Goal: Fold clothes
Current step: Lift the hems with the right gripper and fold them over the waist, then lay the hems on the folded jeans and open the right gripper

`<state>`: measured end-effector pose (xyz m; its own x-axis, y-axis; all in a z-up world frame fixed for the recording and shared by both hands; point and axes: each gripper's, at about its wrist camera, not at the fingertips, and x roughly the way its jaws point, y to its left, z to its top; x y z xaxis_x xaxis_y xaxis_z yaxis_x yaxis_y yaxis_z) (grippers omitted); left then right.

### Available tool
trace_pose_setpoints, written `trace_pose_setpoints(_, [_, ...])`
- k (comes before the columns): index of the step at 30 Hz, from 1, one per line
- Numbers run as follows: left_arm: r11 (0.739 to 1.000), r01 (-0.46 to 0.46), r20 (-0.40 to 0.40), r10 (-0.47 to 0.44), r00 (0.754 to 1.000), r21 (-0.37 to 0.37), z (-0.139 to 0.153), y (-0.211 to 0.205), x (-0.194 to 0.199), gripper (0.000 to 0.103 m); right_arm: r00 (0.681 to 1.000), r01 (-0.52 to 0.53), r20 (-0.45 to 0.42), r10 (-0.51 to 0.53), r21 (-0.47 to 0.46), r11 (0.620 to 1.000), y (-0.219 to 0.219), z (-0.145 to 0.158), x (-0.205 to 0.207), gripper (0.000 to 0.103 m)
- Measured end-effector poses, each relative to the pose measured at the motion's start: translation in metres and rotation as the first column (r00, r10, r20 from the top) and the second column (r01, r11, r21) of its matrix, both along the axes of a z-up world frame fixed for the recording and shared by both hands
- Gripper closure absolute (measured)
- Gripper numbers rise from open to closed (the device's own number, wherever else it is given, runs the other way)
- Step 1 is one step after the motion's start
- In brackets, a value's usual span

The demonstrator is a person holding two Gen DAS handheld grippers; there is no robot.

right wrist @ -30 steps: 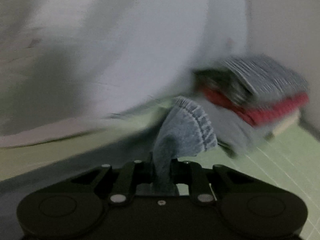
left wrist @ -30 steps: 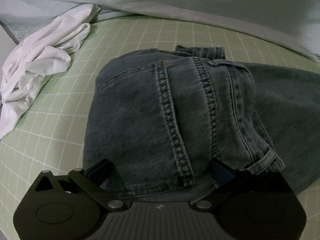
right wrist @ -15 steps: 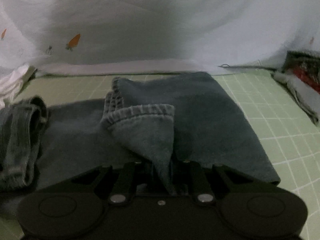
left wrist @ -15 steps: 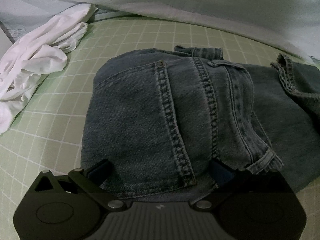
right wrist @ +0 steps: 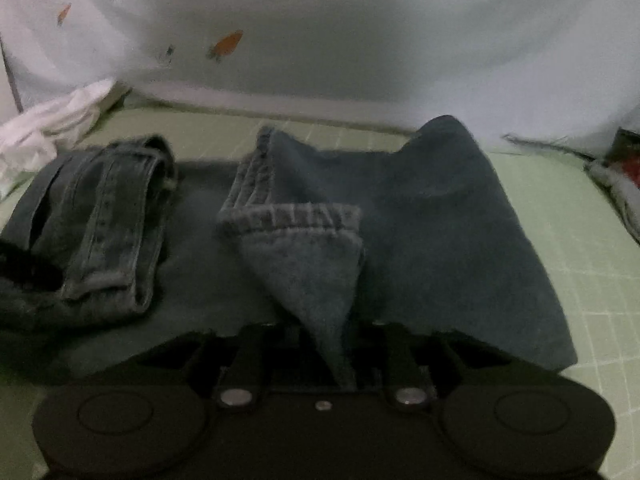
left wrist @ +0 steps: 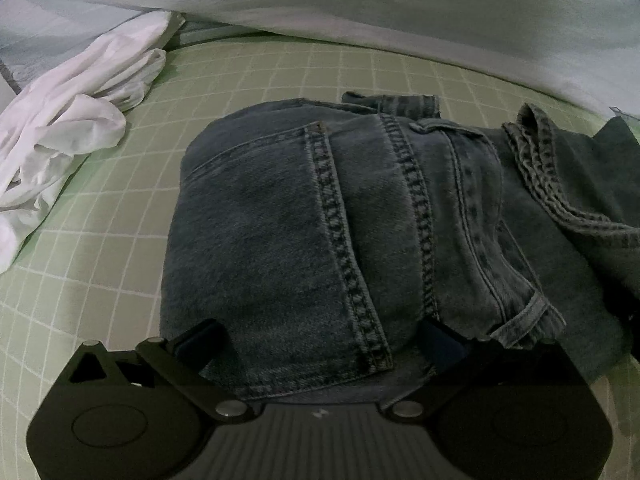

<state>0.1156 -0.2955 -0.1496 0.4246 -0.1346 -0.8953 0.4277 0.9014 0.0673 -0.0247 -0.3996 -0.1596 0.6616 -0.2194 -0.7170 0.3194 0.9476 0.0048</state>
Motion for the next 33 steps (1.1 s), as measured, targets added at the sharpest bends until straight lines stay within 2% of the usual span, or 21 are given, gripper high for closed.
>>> trace_pose_setpoints(2, [1.000,0.002,0.003,-0.002,1.000,-0.003,0.000,0.000,-0.001,0.000,1.000,0.009,0.014,-0.009,0.011,1.000,0.002,0.007,0.001,0.049])
trace_pose_setpoints(4, [1.000,0.005,0.005,-0.005,1.000,-0.005,-0.001,0.001,-0.001,0.000,0.999,0.007,0.043,-0.007,-0.005,1.000,0.005,0.013,0.003,0.047])
trace_pose_setpoints(6, [1.000,0.010,0.007,-0.010,1.000,-0.005,-0.001,0.001,-0.001,0.000,0.999,-0.016,0.050,0.017,-0.038,0.999,0.011,0.015,0.010,0.032])
trace_pose_setpoints(8, [1.000,0.014,0.007,-0.014,1.000,-0.004,-0.001,0.001,-0.001,0.000,0.998,-0.043,0.044,0.046,-0.071,0.997,0.016,0.015,0.021,0.025])
trace_pose_setpoints(11, [1.000,0.020,0.006,-0.020,1.000,-0.003,0.000,0.001,-0.002,0.000,0.998,-0.057,0.003,0.058,-0.121,0.991,0.020,0.011,0.043,0.024])
trace_pose_setpoints(12, [1.000,0.022,0.005,-0.022,1.000,-0.002,0.000,0.001,-0.002,0.000,0.998,-0.063,0.000,0.063,-0.124,0.990,0.021,0.009,0.047,0.025])
trace_pose_setpoints(13, [1.000,0.024,0.005,-0.024,1.000,-0.001,0.000,0.001,-0.002,0.000,0.998,-0.069,-0.001,0.070,-0.125,0.990,0.022,0.008,0.050,0.030])
trace_pose_setpoints(14, [1.000,0.026,0.004,-0.026,1.000,-0.001,0.000,0.001,-0.002,0.000,0.996,-0.087,0.007,0.088,-0.101,0.991,0.022,0.009,0.050,0.059])
trace_pose_setpoints(15, [1.000,0.027,0.003,-0.027,1.000,-0.001,0.000,0.001,-0.002,0.000,0.994,-0.108,0.017,0.109,-0.073,0.992,0.023,0.010,0.049,0.074])
trace_pose_setpoints(16, [1.000,0.027,0.003,-0.027,1.000,-0.002,0.000,0.001,-0.002,0.000,0.991,-0.129,0.027,0.130,-0.044,0.991,0.023,0.012,0.048,0.074])
trace_pose_setpoints(18, [1.000,0.028,0.004,-0.028,1.000,-0.002,0.000,0.002,-0.002,0.000,0.986,-0.149,0.064,0.153,-0.061,0.987,0.030,0.019,0.039,0.075])
trace_pose_setpoints(20, [1.000,0.025,0.005,-0.025,1.000,-0.002,0.000,0.001,-0.003,0.000,0.987,-0.133,0.086,0.135,-0.034,0.991,0.034,0.023,0.029,0.076])
trace_pose_setpoints(23, [1.000,0.023,0.004,-0.023,1.000,0.000,0.000,-0.001,-0.003,0.000,0.993,-0.114,0.044,0.112,0.034,0.993,0.036,0.010,0.020,0.076])
trace_pose_setpoints(25, [1.000,0.024,0.001,-0.024,1.000,0.001,0.000,-0.001,-0.002,0.000,0.993,-0.118,0.029,0.118,0.016,0.993,0.041,0.000,0.017,0.076])
trace_pose_setpoints(26, [1.000,0.025,0.000,-0.025,1.000,0.001,0.000,-0.001,-0.002,0.000,0.992,-0.121,0.023,0.121,0.021,0.992,0.042,0.001,0.018,0.073])
trace_pose_setpoints(28, [1.000,0.025,0.000,-0.025,1.000,0.001,0.000,-0.001,-0.002,0.000,0.992,-0.127,0.004,0.127,0.040,0.991,0.043,0.005,0.020,0.059])
trace_pose_setpoints(29, [1.000,0.026,0.001,-0.026,1.000,0.001,0.000,0.000,-0.001,0.000,0.991,-0.132,0.005,0.132,0.056,0.990,0.042,0.008,0.020,0.049])
trace_pose_setpoints(31, [1.000,0.027,0.001,-0.027,1.000,0.000,0.000,0.000,-0.001,0.000,0.991,-0.132,0.005,0.132,0.082,0.988,0.040,0.012,0.017,0.045])
trace_pose_setpoints(33, [1.000,0.028,0.003,-0.028,1.000,-0.001,-0.001,0.001,-0.002,0.000,0.993,-0.117,-0.002,0.118,0.093,0.989,0.037,0.016,0.013,0.032])
